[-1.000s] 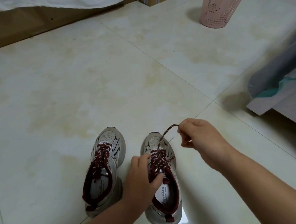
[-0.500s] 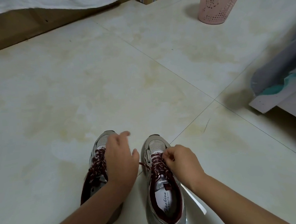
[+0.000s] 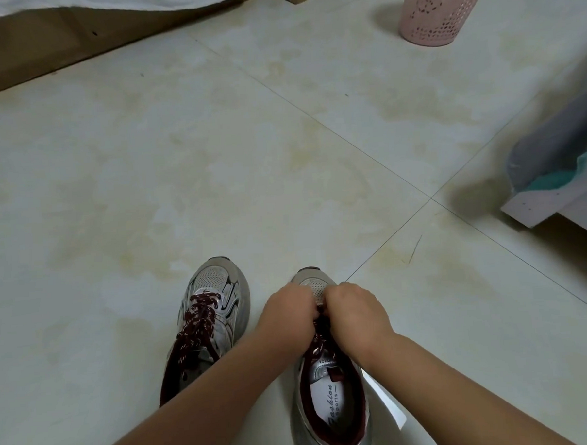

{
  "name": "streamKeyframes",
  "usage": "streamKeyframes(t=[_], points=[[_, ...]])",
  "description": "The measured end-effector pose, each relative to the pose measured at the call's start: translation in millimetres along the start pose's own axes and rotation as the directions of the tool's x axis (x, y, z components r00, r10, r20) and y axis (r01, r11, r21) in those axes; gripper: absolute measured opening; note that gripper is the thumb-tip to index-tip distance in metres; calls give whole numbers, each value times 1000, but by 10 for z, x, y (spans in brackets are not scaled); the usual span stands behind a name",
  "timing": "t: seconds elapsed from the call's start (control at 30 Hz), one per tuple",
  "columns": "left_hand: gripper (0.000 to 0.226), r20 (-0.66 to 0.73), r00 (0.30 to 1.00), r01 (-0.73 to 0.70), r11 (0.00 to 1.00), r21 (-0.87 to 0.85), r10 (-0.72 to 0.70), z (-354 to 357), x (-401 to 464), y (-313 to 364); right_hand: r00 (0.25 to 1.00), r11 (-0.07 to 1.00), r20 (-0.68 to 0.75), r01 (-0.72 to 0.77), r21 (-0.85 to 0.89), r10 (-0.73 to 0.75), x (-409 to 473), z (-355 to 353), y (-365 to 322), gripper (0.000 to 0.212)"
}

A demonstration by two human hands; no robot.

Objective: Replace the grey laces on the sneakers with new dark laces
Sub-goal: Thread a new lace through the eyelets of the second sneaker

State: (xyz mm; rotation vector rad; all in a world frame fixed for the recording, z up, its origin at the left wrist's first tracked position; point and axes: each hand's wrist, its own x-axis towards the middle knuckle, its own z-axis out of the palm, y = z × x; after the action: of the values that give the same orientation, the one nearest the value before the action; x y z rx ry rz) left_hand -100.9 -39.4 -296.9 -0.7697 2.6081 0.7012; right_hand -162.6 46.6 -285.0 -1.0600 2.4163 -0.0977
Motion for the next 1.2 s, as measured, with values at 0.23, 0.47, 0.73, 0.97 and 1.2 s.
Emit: streamKeyframes(t=[0.23,0.47,0.73,0.97,1.2], points=[[37,-30,998,46,930,-365,-61,144,-123,-228,996,951,86,-47,305,22,-46,6,109,21],[32,-193,981,-104,930,-352,37,106,-200,-239,1000,929,-1,-4,371,5,-87,7,130,20],[16,21,997,-75,959,273,72,-139,-111,9,996,996,46,79,-37,-77,-90,-61,-20,16],[17,90,990,-112,991,78,105,-62,-158,-72,992,997,97,80,12,-81,-111,-31,-25,20],[30,103,989,148,689,-709,-106,90,-332,-377,988,803,139,-133,581,63,-100,142,323,33]])
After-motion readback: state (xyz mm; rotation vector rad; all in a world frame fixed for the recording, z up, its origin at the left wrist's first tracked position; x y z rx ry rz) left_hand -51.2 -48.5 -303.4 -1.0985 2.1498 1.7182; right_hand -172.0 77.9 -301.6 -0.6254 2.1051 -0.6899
